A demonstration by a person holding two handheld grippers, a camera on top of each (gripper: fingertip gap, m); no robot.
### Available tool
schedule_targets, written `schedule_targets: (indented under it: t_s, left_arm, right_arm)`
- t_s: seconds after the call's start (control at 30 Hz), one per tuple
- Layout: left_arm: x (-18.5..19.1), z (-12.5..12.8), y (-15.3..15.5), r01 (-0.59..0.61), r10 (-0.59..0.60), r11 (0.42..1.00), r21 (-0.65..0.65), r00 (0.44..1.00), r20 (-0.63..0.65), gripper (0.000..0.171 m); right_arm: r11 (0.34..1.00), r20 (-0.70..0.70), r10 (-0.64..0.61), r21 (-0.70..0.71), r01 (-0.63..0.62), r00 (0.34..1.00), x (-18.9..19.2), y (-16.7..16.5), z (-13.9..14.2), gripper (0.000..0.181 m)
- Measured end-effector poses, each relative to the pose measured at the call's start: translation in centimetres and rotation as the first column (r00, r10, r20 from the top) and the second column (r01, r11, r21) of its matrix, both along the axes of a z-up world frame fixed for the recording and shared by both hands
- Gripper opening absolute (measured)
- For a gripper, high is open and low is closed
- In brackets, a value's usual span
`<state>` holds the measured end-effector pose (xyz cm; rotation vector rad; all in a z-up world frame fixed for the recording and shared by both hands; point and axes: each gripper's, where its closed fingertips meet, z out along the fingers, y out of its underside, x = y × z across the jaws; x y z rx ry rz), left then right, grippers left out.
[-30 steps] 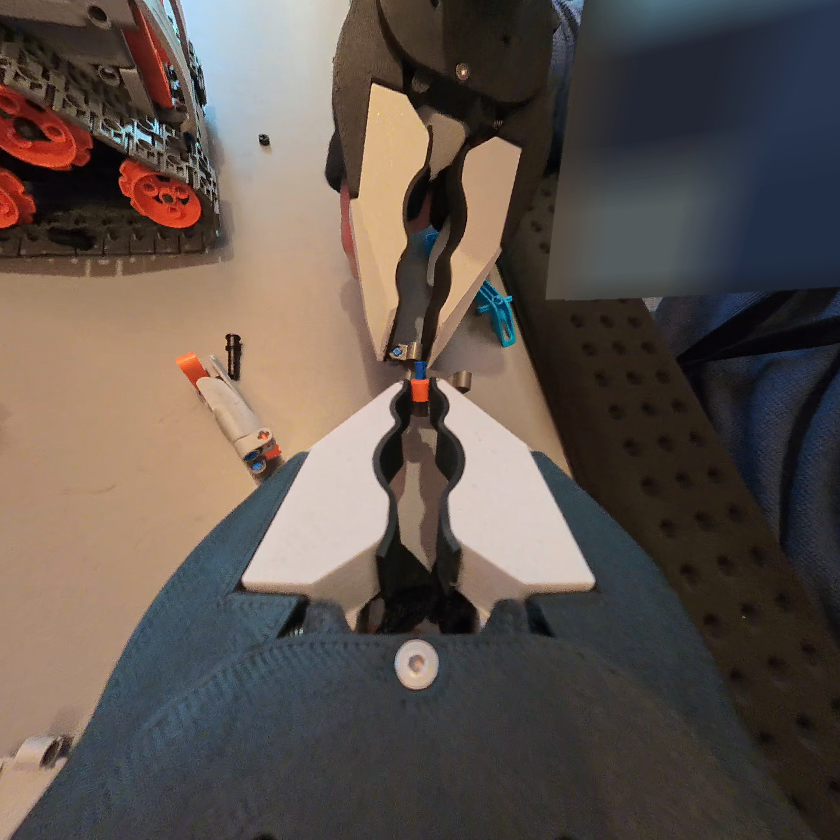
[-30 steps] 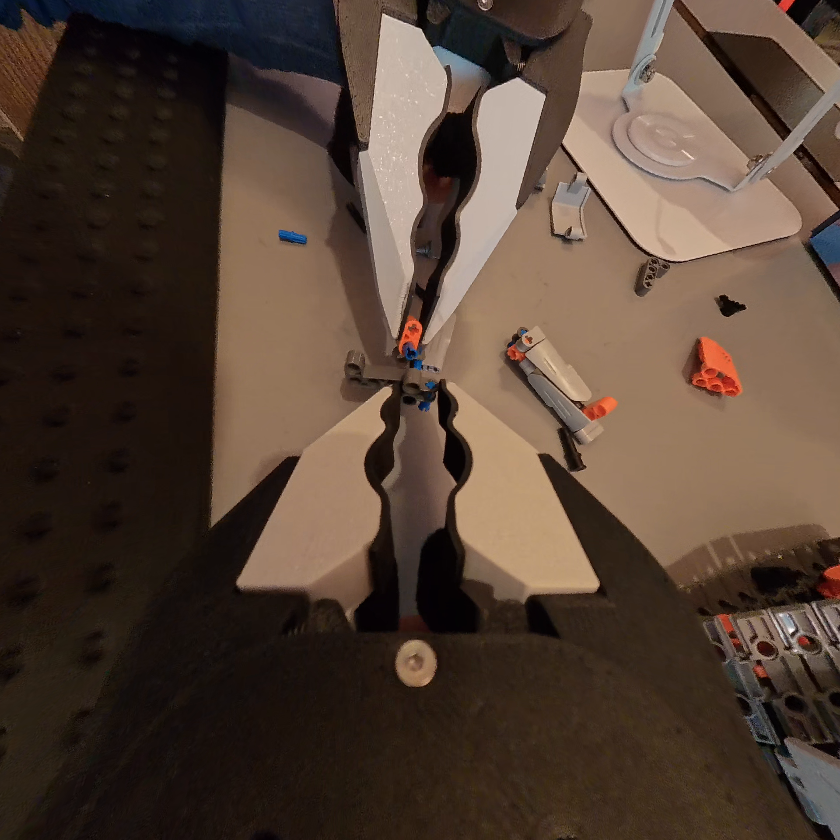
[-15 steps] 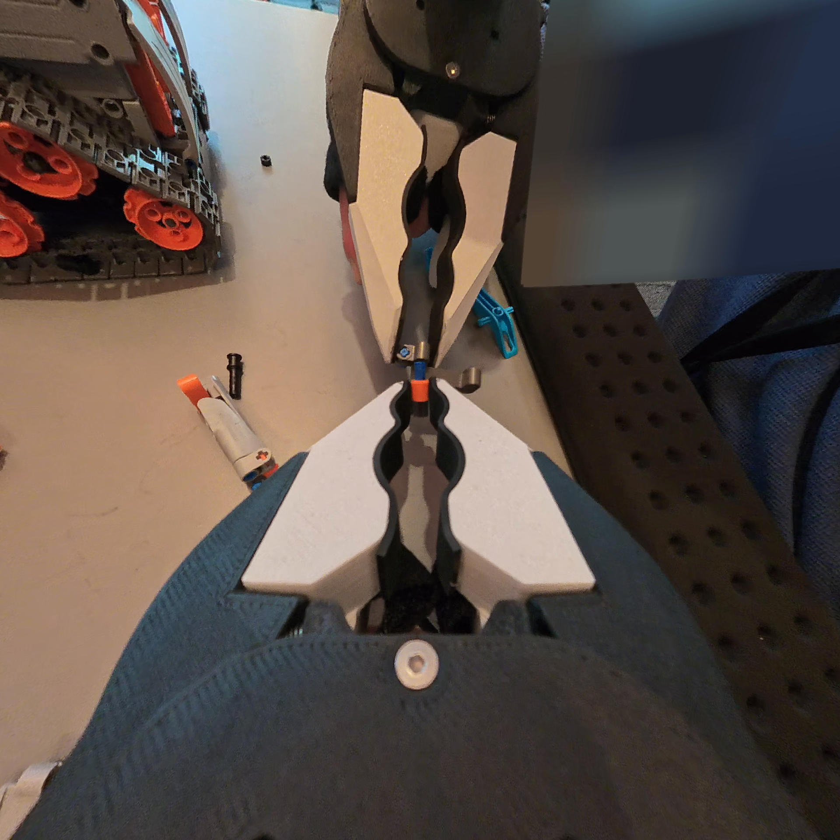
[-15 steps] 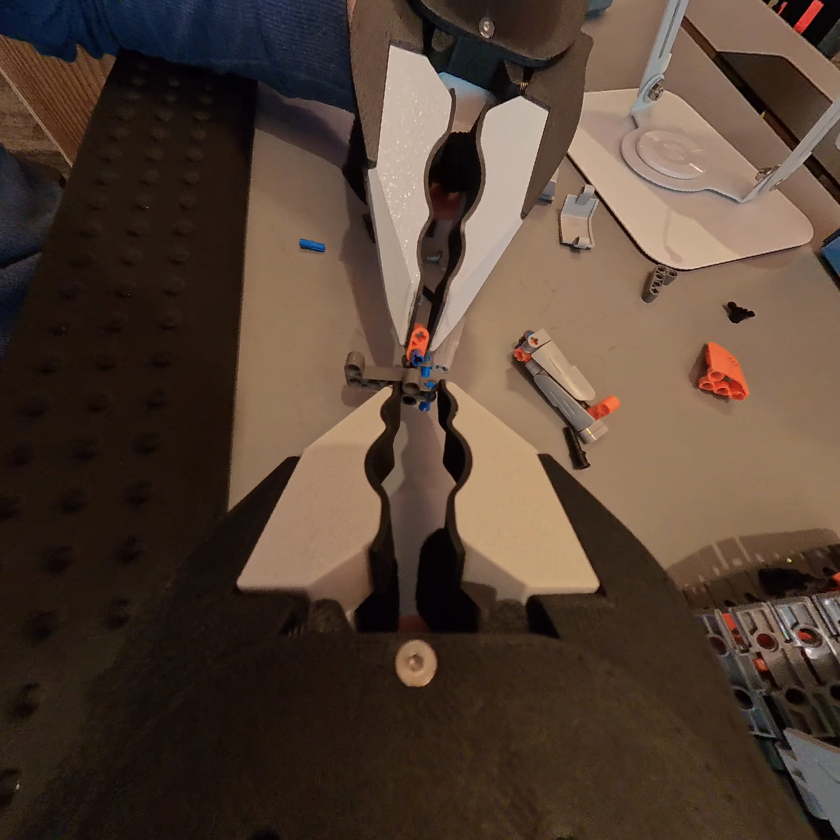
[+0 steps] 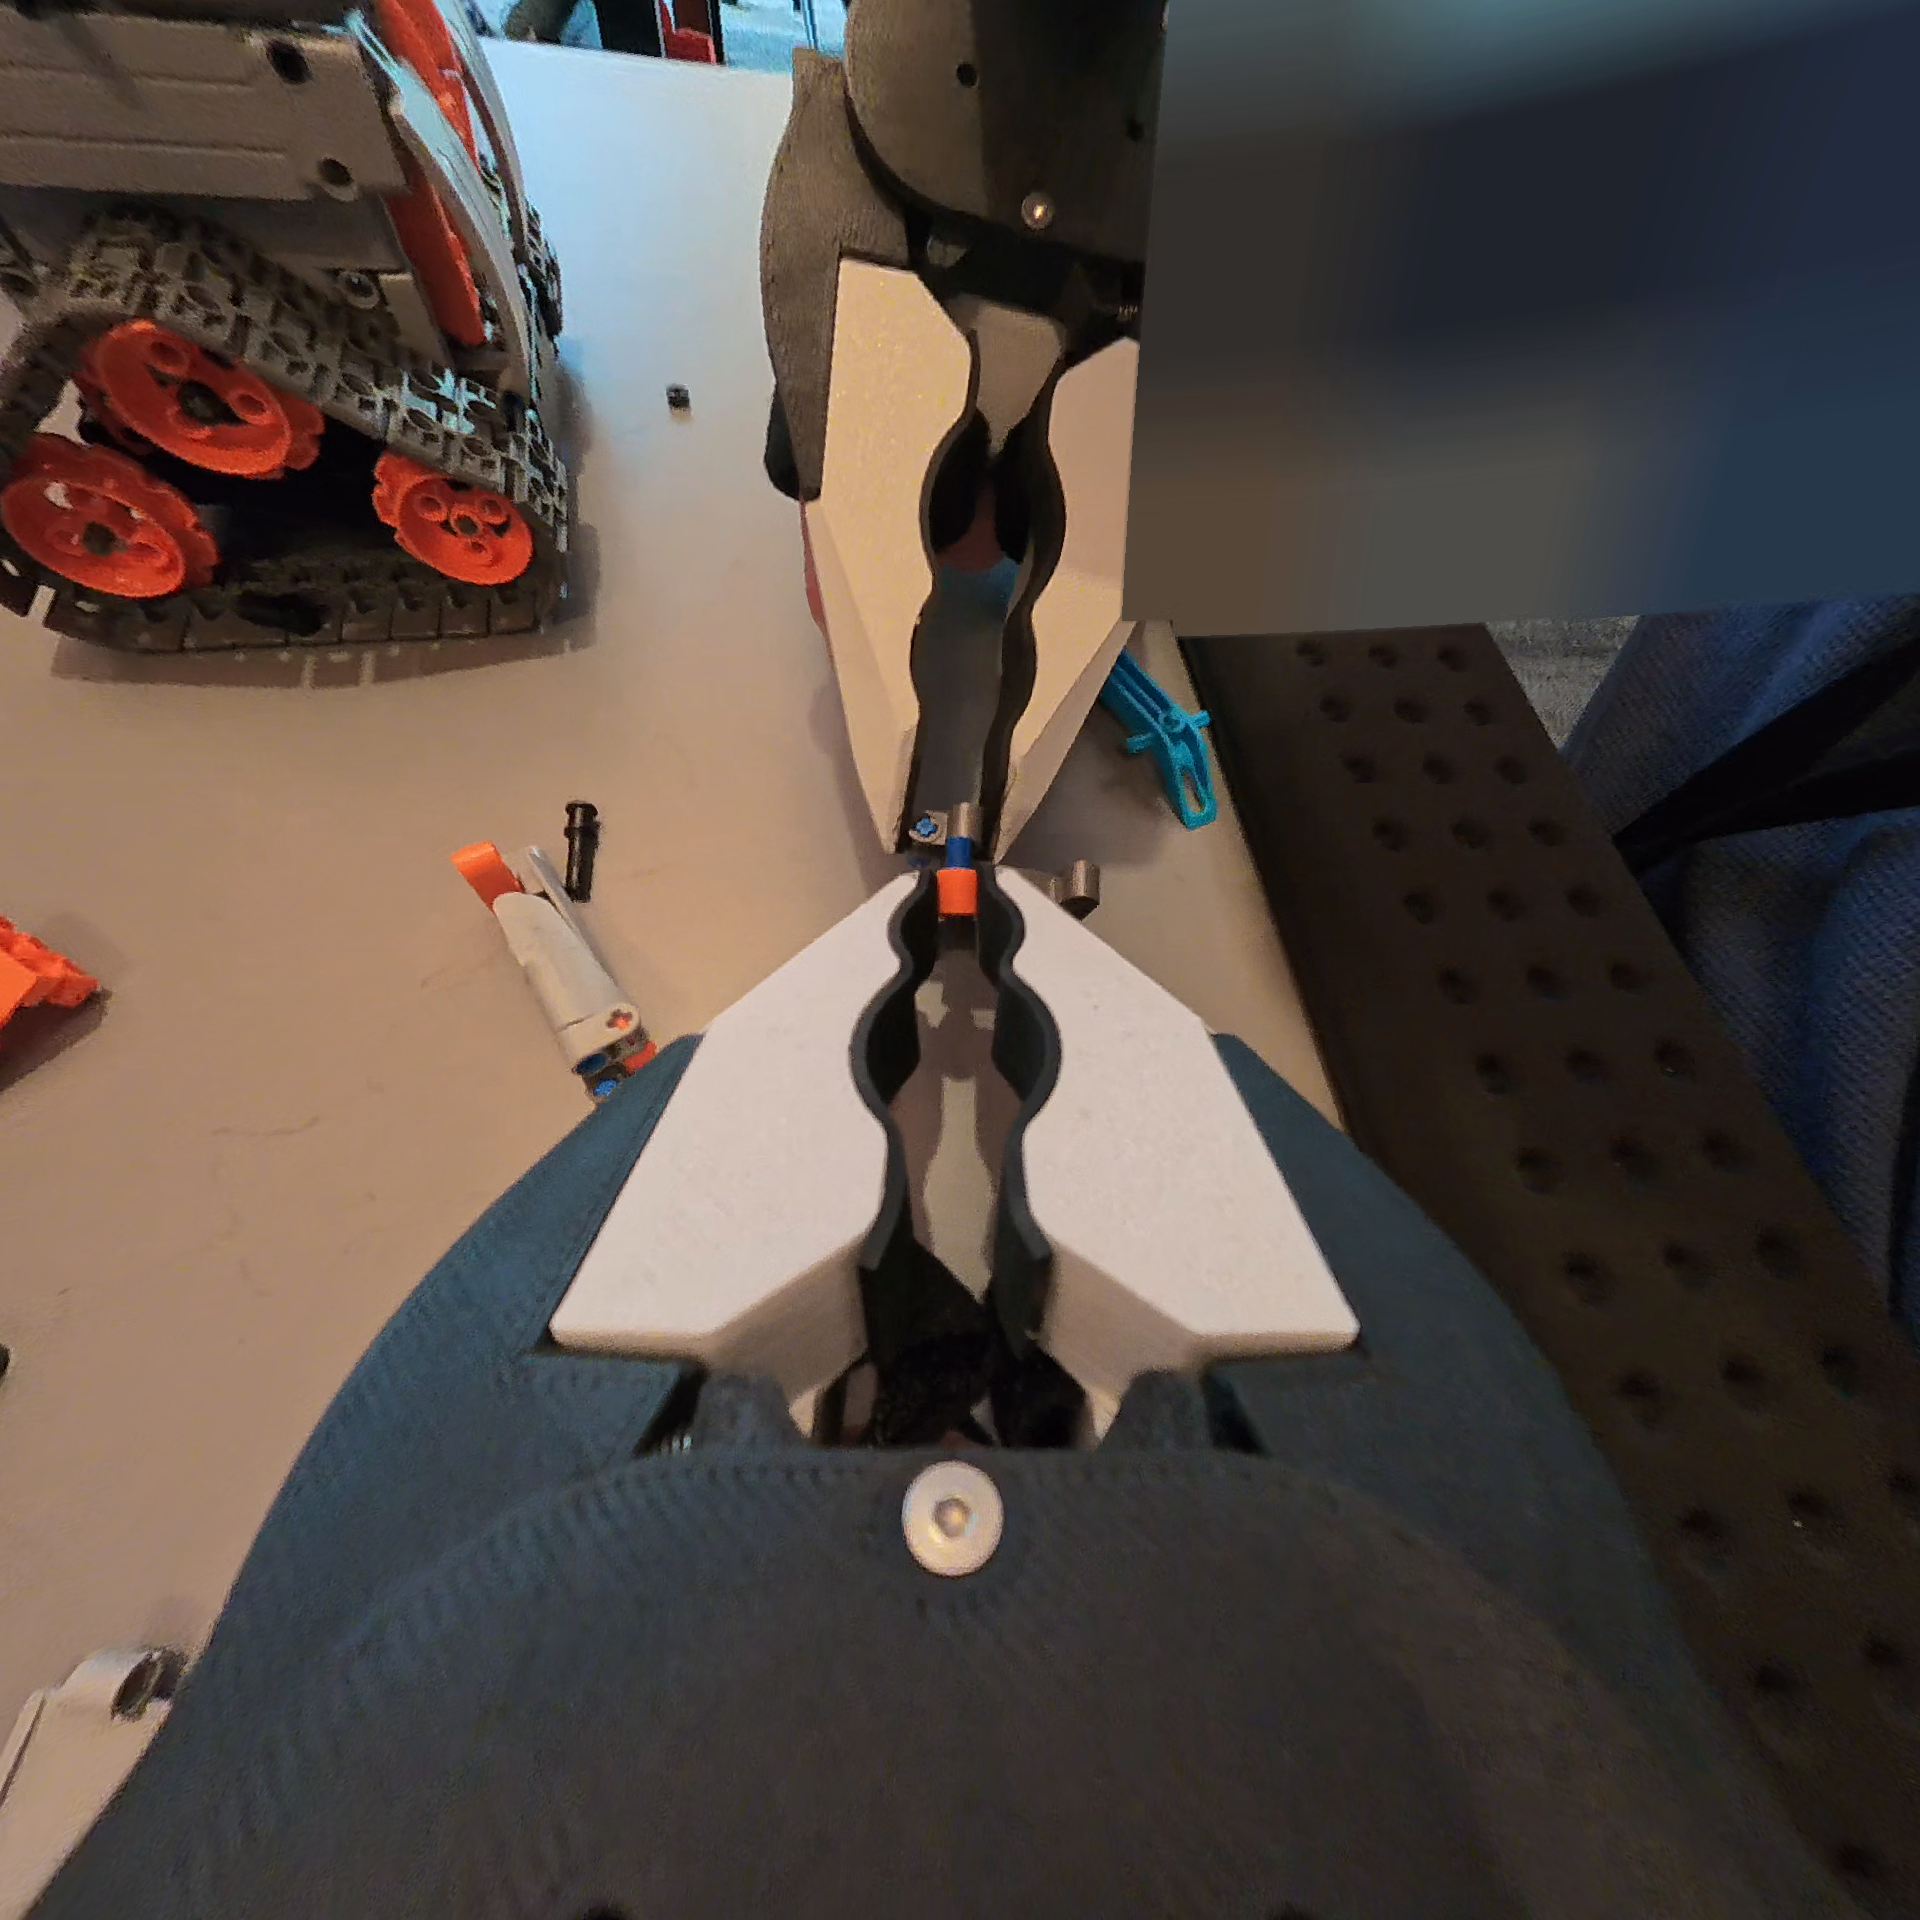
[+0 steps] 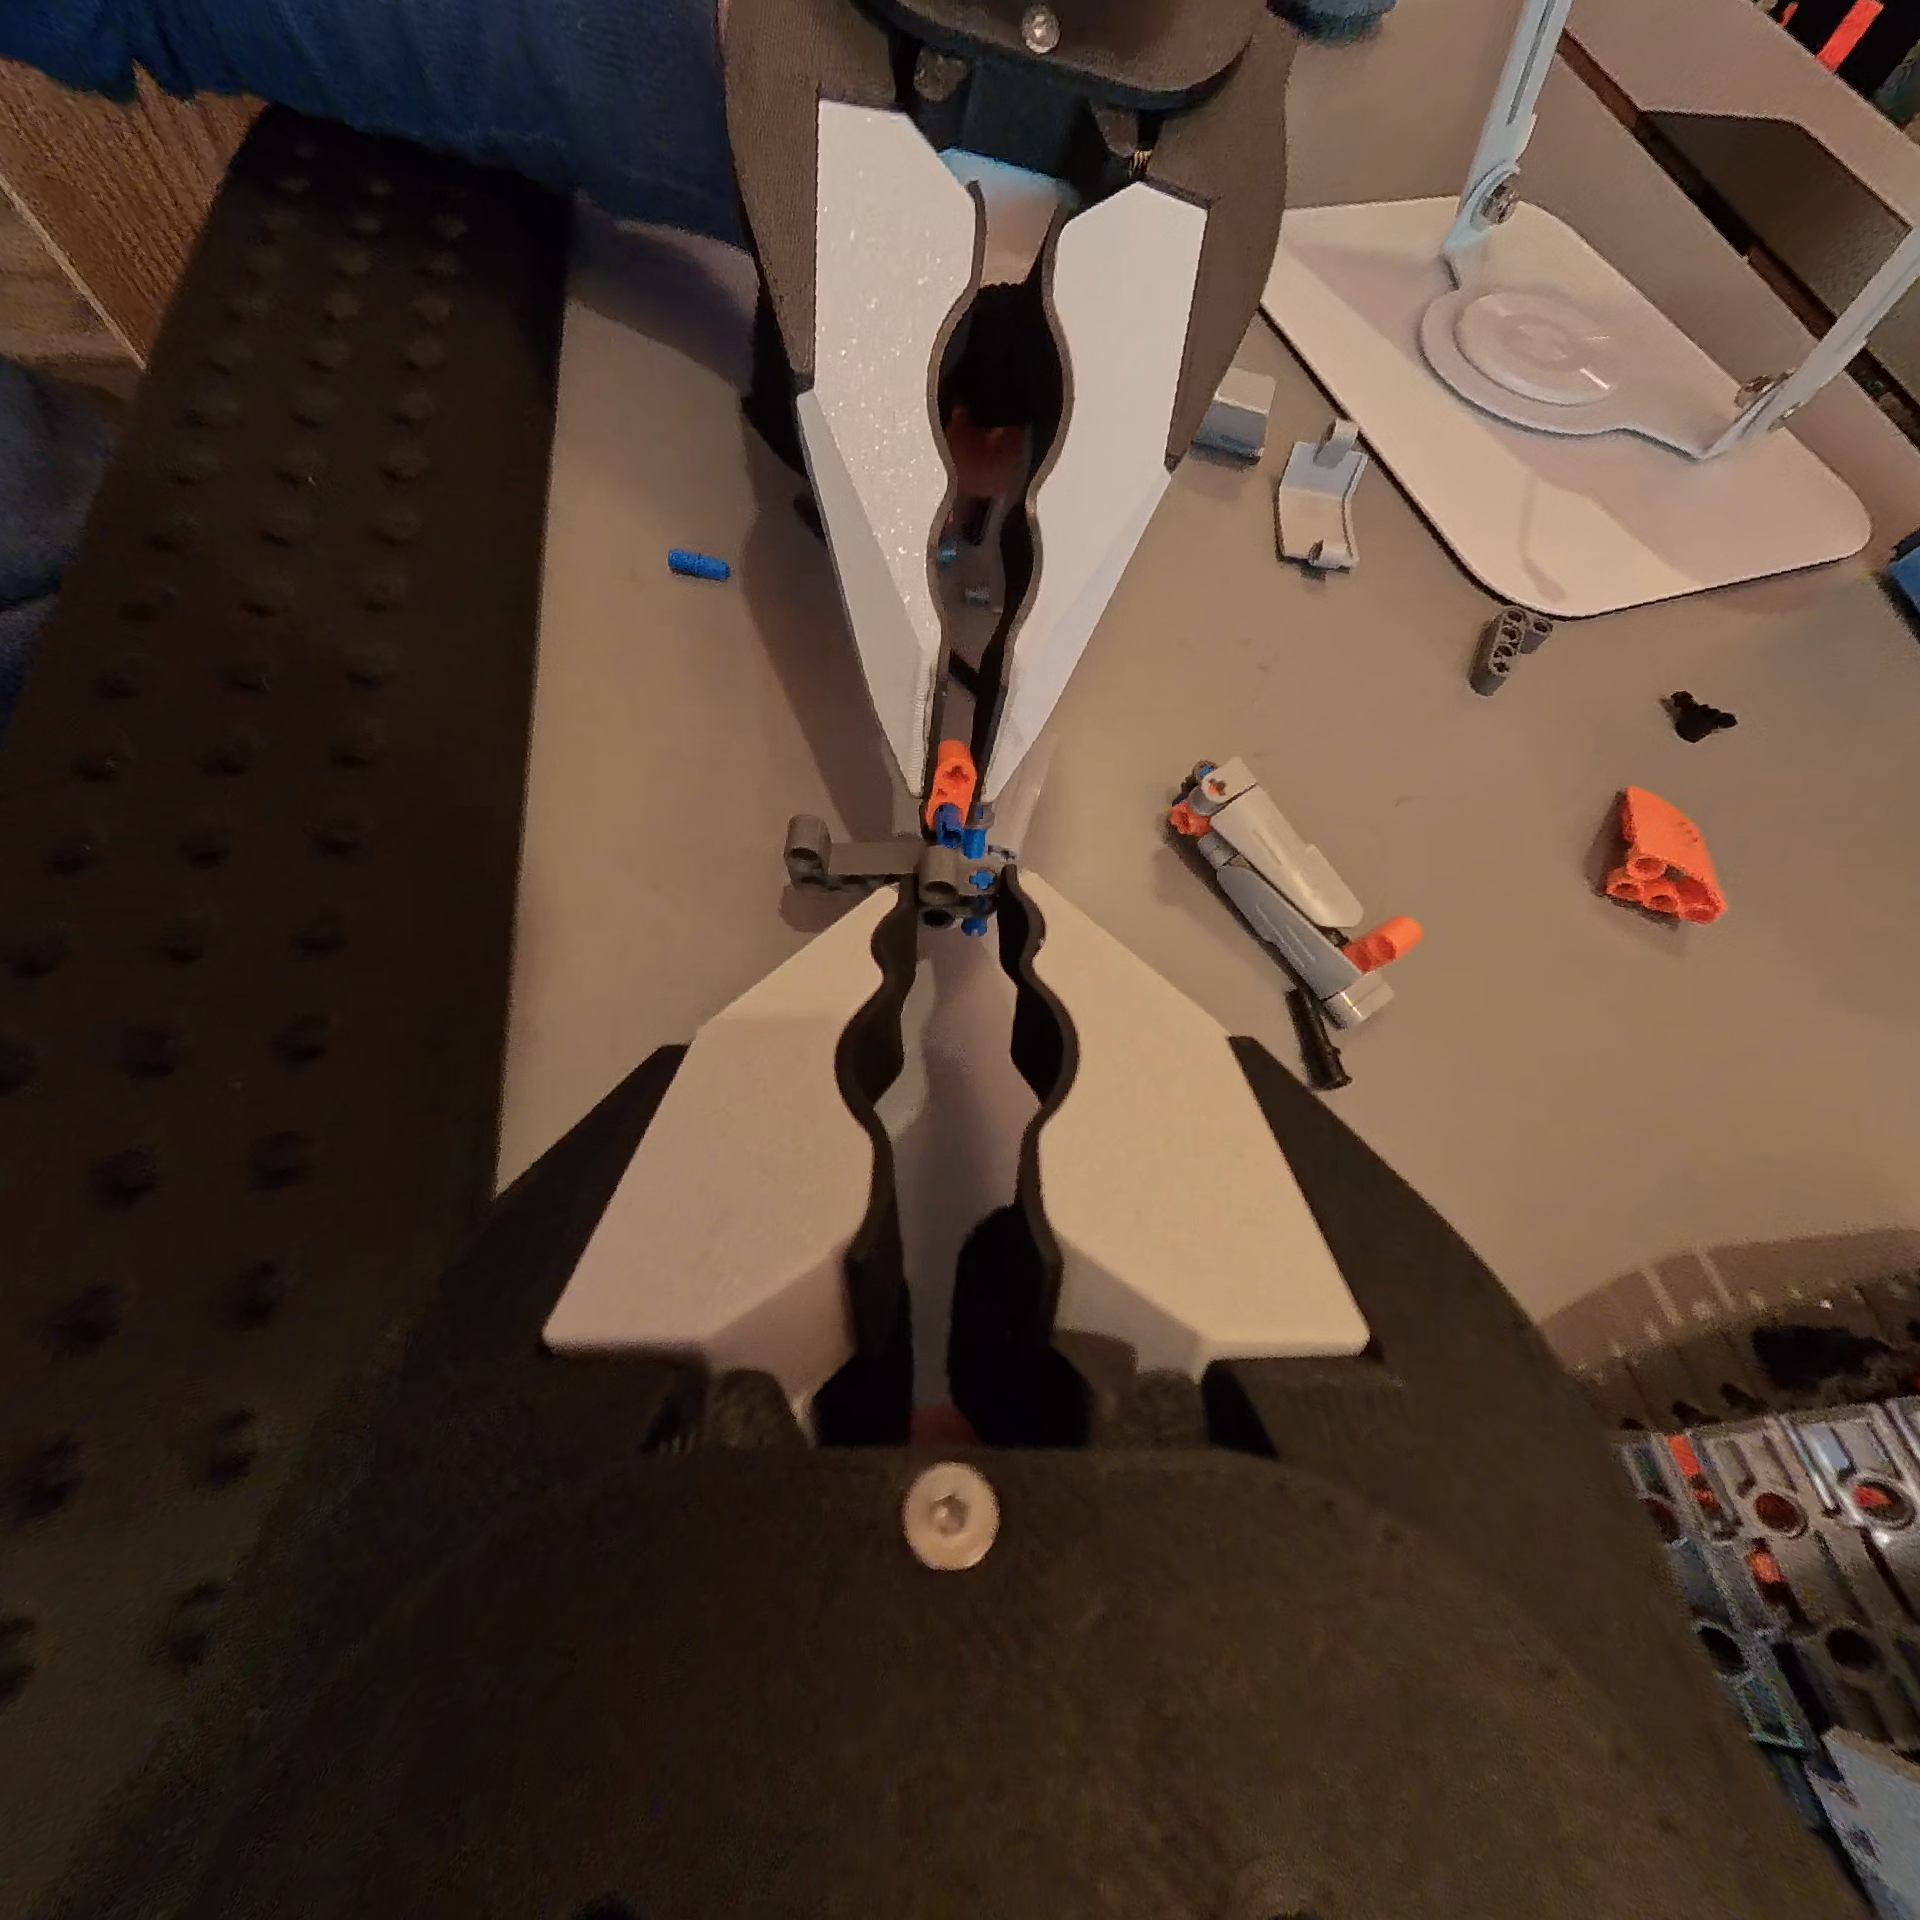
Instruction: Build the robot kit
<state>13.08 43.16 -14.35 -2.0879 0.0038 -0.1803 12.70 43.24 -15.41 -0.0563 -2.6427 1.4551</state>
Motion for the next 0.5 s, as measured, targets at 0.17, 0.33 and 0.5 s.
schedule_targets:
  t_s: [0.17,0.33,0.5]
  left_arm:
    - [-0.2,1.7,0.1,-0.010,0.006,0.994,0.106,0.999,0.041,0.005]
    - [-0.5,3.3,0.4,-0.041,0.026,0.980,0.196,0.997,0.077,0.005]
    - [-0.6,4.9,0.6,-0.065,0.035,0.956,0.285,0.993,0.110,0.005]
  right_arm:
    - [0.996,0.077,-0.003,-0.084,0.010,0.997,-0.2,-0.1,1.4,0.013]
    - [0.984,0.152,0.000,-0.177,0.028,0.988,-0.5,0.0,2.8,0.013]
    - [0.972,0.141,-0.011,-0.230,0.044,0.990,-0.6,0.1,4.2,0.013]
